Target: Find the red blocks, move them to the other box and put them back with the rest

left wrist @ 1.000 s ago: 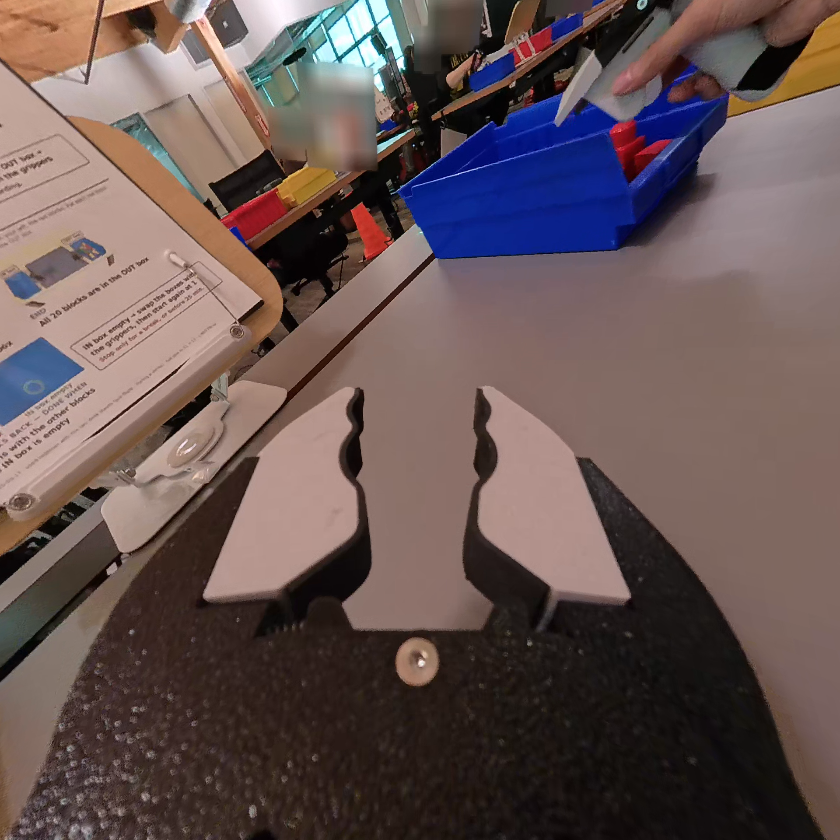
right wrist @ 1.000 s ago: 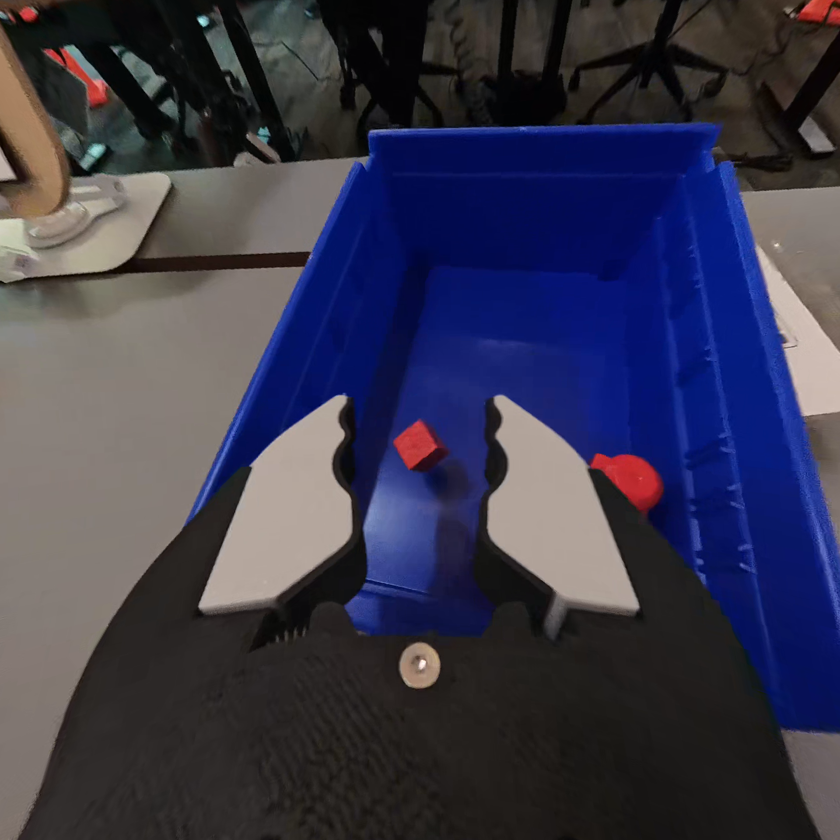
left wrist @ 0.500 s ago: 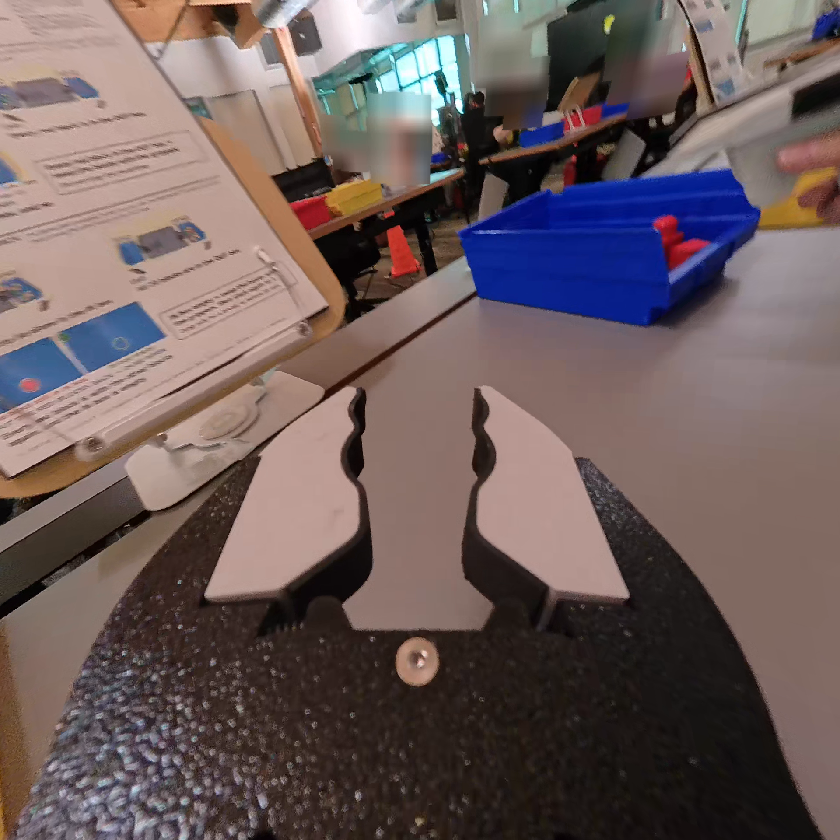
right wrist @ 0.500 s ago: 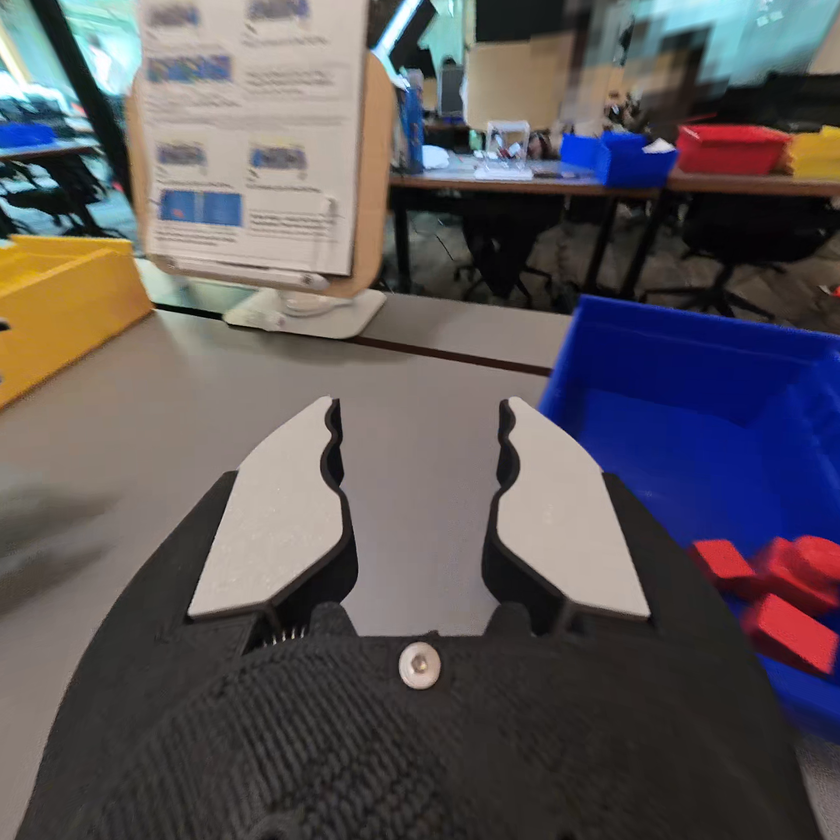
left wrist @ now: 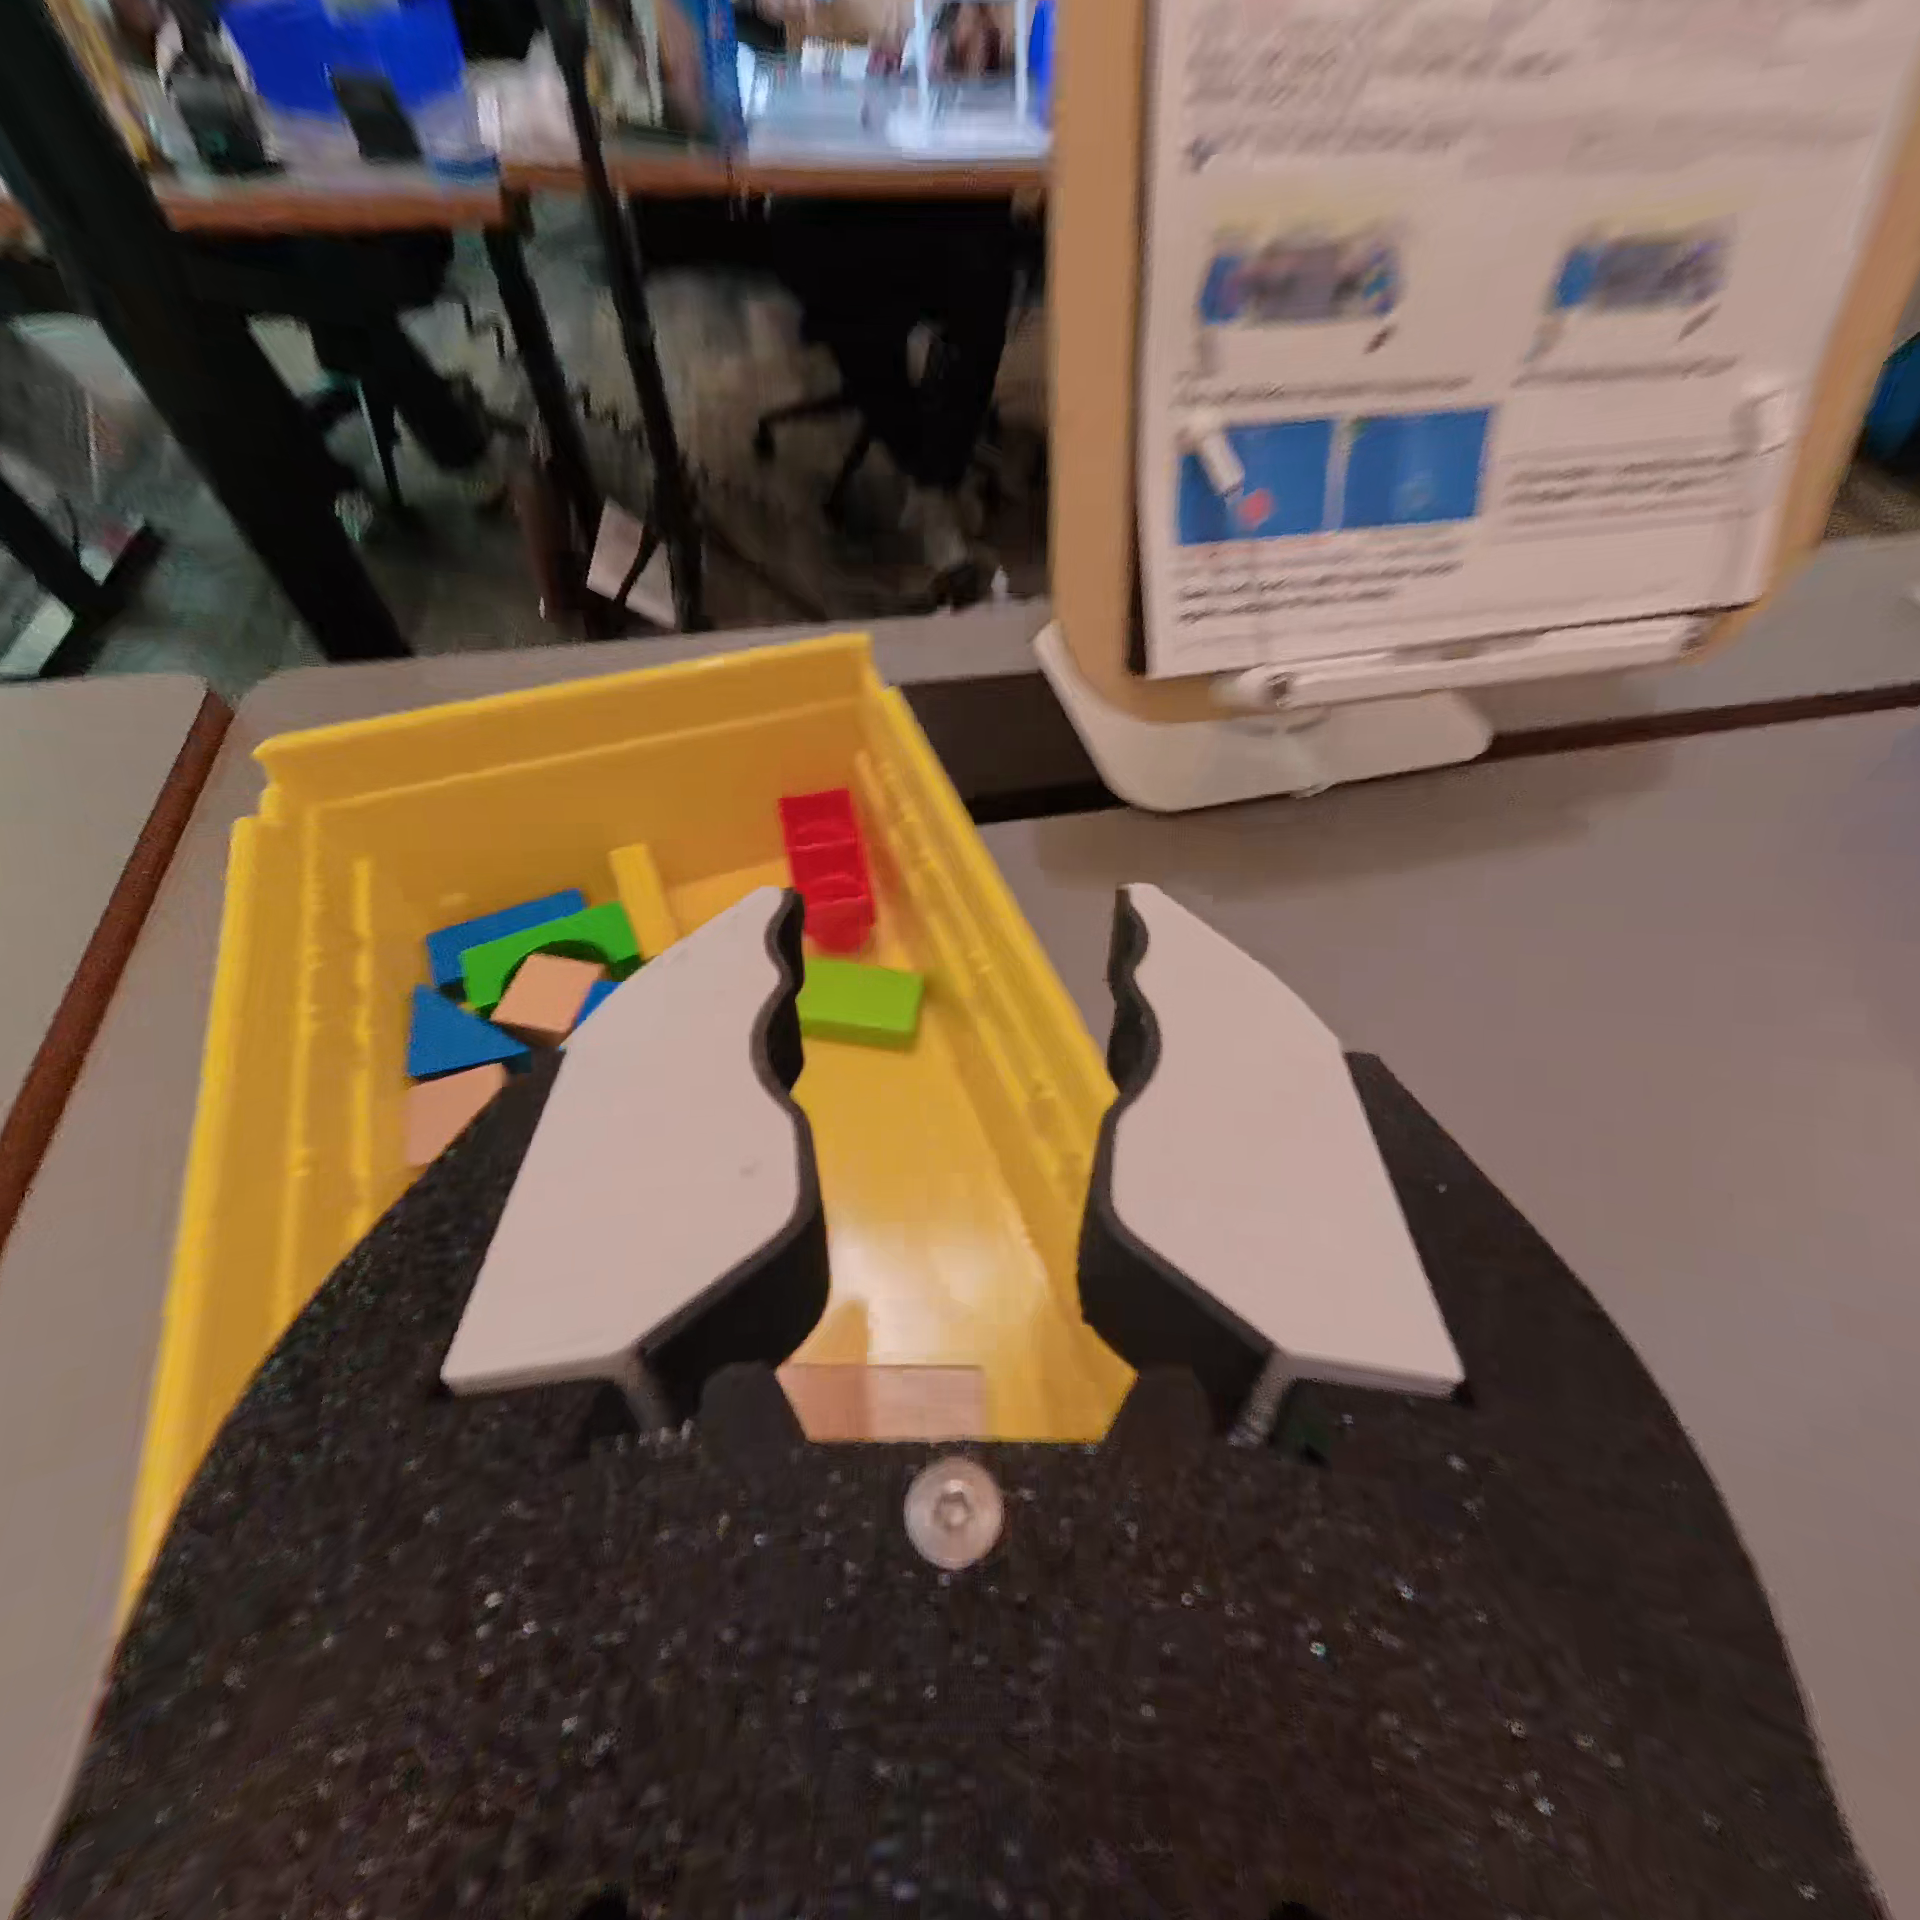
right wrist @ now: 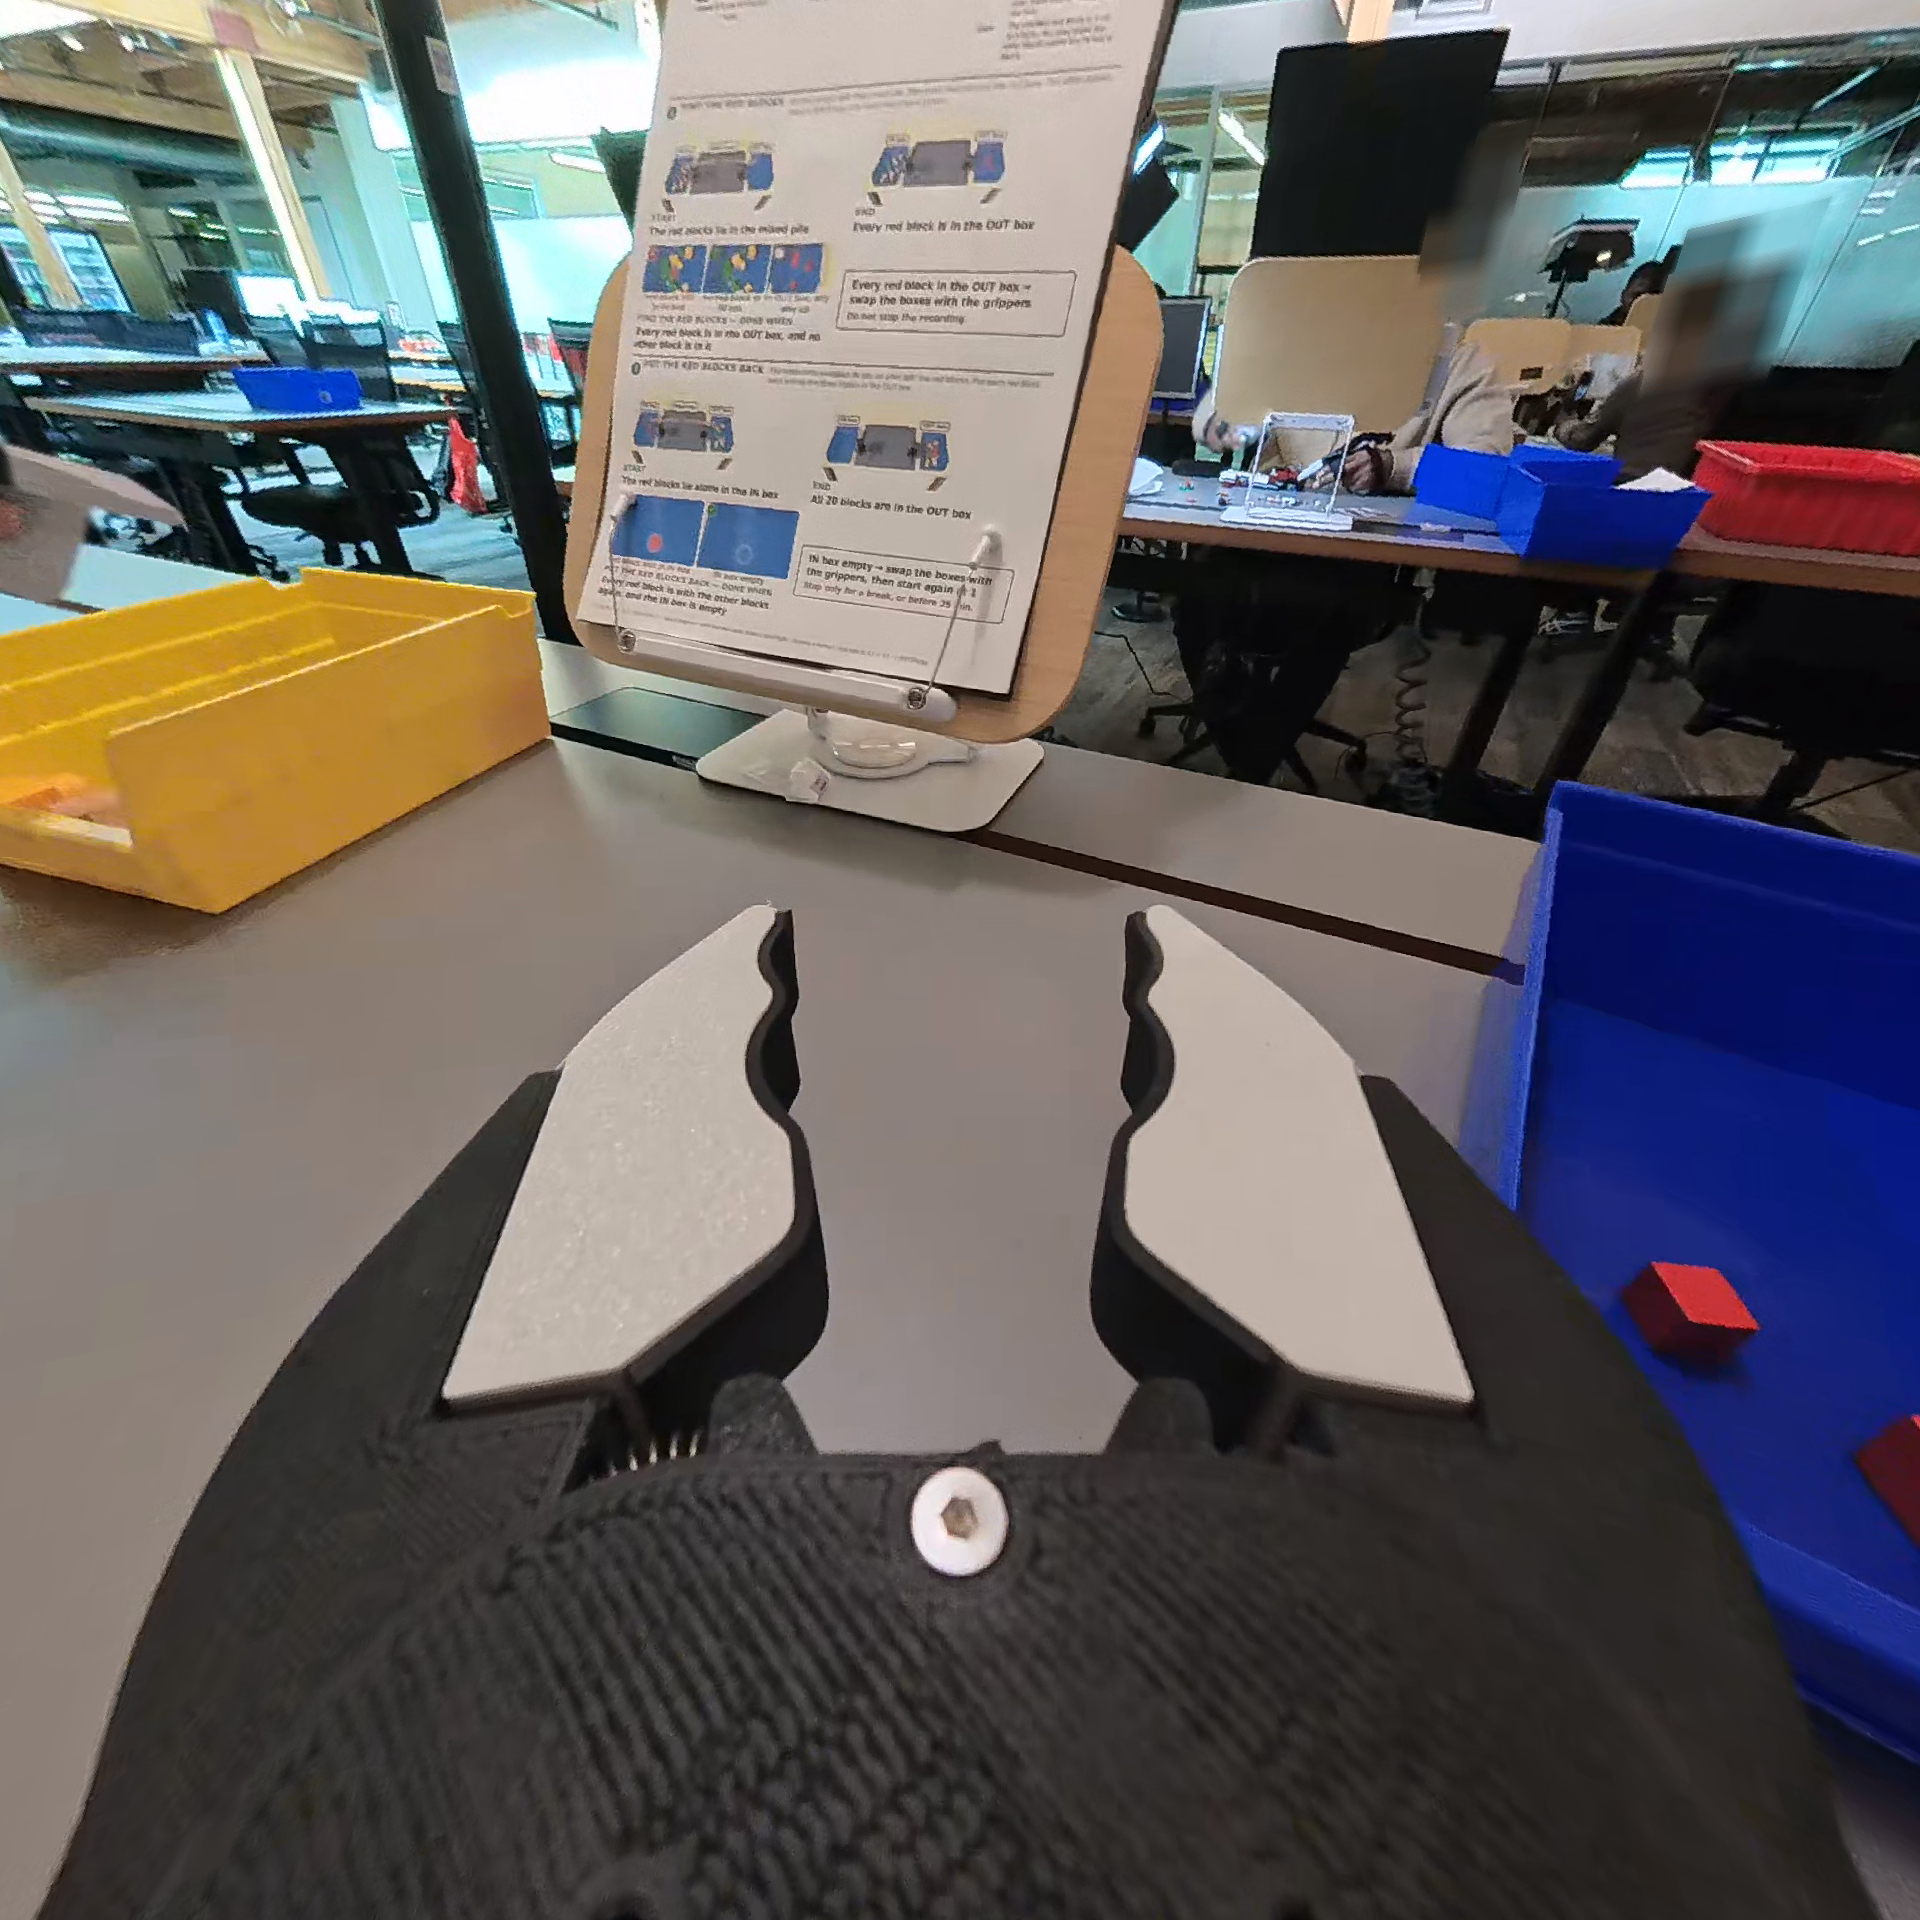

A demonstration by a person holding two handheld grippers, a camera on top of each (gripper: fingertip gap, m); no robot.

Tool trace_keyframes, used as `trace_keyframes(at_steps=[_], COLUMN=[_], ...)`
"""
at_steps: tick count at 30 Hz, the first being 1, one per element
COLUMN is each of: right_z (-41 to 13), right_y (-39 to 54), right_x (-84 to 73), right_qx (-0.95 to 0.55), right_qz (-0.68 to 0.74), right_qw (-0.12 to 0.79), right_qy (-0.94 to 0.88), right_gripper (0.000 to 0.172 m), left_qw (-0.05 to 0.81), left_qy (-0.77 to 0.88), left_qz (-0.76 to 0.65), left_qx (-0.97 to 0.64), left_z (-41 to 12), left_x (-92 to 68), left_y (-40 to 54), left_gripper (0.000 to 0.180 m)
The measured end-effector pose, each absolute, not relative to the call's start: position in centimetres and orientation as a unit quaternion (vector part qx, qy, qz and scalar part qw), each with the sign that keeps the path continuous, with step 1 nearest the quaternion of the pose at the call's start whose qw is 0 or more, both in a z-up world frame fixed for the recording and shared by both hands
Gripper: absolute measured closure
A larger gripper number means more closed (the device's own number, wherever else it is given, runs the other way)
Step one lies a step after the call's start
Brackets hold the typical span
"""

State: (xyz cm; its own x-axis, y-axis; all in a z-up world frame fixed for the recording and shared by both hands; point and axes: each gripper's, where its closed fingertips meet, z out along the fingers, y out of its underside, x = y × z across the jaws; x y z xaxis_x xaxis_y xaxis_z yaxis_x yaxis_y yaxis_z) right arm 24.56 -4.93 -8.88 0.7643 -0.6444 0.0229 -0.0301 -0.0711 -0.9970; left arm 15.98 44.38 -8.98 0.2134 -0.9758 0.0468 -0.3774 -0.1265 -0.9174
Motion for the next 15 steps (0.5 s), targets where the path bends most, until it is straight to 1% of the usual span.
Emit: trace_keyframes(at_steps=[1, 7, 13, 15], right_z=[-8.8, -8.9, -8.8, -9.1], right_y=[-4.8, -4.7, -6.8, -7.5], right_x=[24.4, 24.0, 23.8, 23.8], right_qx=[-0.692, -0.704, -0.701, -0.704], right_qz=[-0.243, -0.247, -0.256, -0.260], right_qw=[0.636, 0.624, 0.617, 0.610], right_qy=[0.240, 0.233, 0.250, 0.255], right_gripper=[0.111, 0.110, 0.110, 0.110], left_qw=[0.401, 0.297, 0.198, 0.185], left_qy=[0.521, 0.601, 0.624, 0.622], left_qz=[-0.341, -0.209, -0.156, -0.135], left_qx=[-0.672, -0.712, -0.740, -0.749], left_z=[-9.7, -15.6, -19.8, -20.8], left_x=[16.7, 21.3, 25.1, 25.8], left_y=[45.8, 49.9, 50.8, 51.4], left_gripper=[0.121, 0.119, 0.118, 0.121])
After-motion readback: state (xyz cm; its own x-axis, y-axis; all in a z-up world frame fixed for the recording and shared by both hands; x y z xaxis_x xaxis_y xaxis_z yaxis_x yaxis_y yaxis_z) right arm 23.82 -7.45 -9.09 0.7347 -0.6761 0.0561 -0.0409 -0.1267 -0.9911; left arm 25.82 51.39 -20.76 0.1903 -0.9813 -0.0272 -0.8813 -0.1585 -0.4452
